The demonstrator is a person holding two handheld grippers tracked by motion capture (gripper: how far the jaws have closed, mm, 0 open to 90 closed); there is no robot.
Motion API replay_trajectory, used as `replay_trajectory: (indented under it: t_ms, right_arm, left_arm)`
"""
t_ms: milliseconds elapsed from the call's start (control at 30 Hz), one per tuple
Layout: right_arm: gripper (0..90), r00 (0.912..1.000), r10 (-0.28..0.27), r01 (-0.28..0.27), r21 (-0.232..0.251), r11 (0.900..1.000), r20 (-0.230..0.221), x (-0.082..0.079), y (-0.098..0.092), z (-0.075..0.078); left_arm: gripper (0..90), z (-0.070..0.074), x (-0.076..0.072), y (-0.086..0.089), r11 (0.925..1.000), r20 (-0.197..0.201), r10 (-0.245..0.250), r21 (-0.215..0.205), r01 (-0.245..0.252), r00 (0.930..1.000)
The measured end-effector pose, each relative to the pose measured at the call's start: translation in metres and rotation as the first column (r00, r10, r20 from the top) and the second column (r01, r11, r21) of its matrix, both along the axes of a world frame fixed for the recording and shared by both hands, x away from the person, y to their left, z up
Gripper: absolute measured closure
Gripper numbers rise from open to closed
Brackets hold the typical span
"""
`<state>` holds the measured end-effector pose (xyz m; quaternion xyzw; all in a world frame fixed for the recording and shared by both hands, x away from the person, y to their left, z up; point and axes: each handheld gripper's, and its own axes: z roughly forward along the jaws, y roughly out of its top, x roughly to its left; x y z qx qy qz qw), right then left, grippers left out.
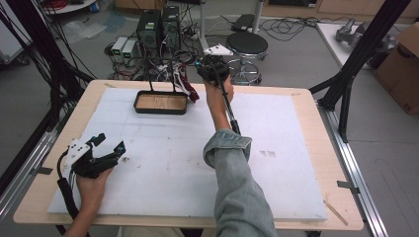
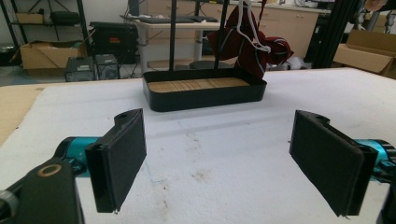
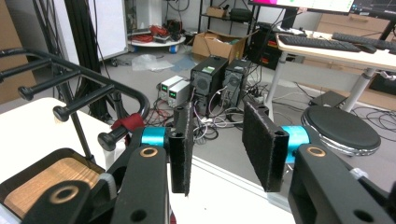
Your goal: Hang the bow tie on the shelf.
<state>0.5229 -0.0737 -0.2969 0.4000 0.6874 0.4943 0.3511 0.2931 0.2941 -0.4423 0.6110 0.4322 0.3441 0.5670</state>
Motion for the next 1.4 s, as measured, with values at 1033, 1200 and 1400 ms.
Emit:
replay_trajectory:
  t_ms: [1033, 1200, 1400]
  right_arm:
    - [19.6, 0.9983, 0.059, -0.057, 0.130, 0.990, -0.006, -0.053, -0.100, 0.031]
    - [14.3, 0.9995, 0.026, -0.029, 0.130, 0.991, 0.019, -0.079, -0.122, 0.034]
    - [12.7, 0.9993, -0.007, 0.001, 0.169, 0.986, 0.037, -0.109, -0.148, 0.038]
  left_arm:
    - [19.0, 0.000, 0.002, 0.000, 1.0000, -0.001, -0.003, -0.005, 0.003, 1.0000]
    - [18.9, 0.000, 0.002, 0.000, 1.0000, -0.007, -0.005, -0.001, 0.005, 1.0000]
    - [18.9, -0.001, 0.002, -0.001, 1.0000, -0.007, -0.007, 0.002, 0.007, 1.0000]
